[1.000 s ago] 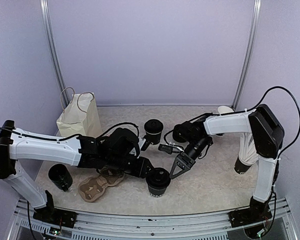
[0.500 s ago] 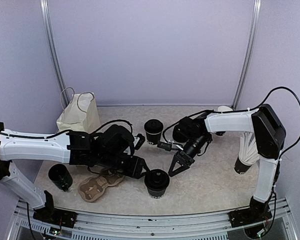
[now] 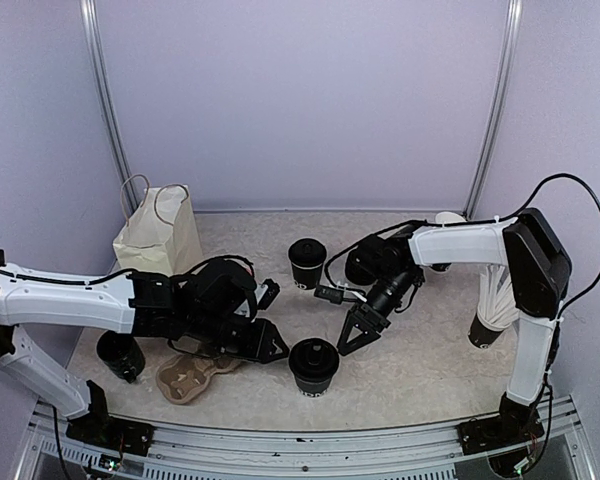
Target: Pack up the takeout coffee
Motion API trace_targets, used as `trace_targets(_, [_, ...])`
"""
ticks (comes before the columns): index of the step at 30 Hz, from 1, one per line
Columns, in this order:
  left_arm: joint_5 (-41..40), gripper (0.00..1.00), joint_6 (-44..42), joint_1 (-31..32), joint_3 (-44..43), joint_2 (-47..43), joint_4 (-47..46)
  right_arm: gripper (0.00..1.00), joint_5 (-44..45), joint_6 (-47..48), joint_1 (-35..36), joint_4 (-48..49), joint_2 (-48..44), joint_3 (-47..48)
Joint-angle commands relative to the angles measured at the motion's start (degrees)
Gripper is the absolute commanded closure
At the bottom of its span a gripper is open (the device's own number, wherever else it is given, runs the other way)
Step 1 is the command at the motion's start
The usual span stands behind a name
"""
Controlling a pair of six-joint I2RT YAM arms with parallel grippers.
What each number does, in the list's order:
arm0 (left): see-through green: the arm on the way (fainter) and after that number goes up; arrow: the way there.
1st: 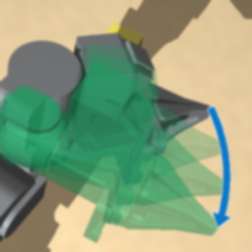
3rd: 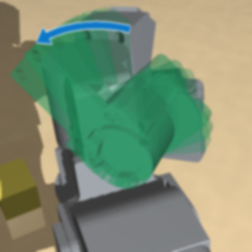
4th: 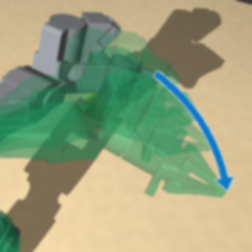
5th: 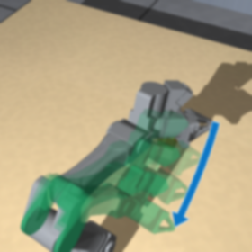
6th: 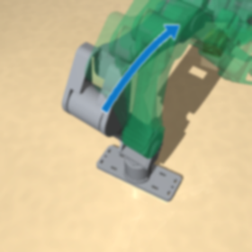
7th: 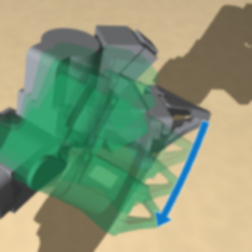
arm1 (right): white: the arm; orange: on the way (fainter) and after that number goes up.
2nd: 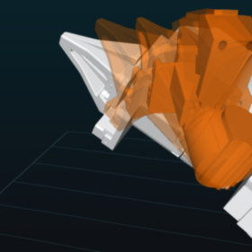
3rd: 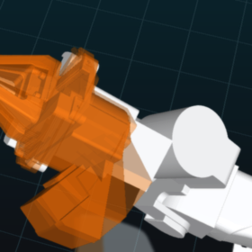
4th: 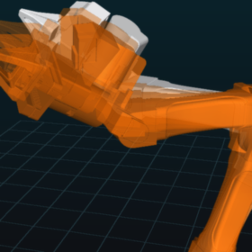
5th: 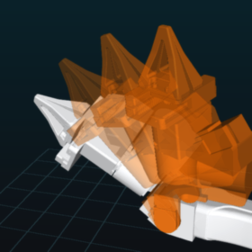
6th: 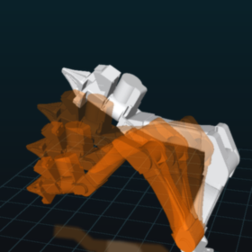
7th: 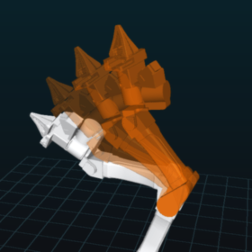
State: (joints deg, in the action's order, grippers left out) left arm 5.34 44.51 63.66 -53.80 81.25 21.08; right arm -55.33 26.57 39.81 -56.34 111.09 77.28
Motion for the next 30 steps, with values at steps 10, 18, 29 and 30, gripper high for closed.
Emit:
trace_targets(10, [4.25,0.68,0.03,-0.52,0.95,2.86,-4.67,0.50,-3.15,2.25,2.37,-2.42,0.73,1.36])
trace_targets(18, [3.89,0.69,-0.33,0.01,3.12,4.65,-4.05,0.51,-2.54,1.73,2.55,-1.70,1.85,0.86])
trace_targets(29, [-4.17,0.73,-2.71,1.17,5.91,11.08,4.87,0.60,7.46,-3.88,2.53,4.23,4.97,-2.81])
trace_targets(30, [-4.75,0.73,-3.04,1.32,5.87,11.39,5.28,0.61,7.95,-4.02,2.54,4.42,4.99,-2.77])
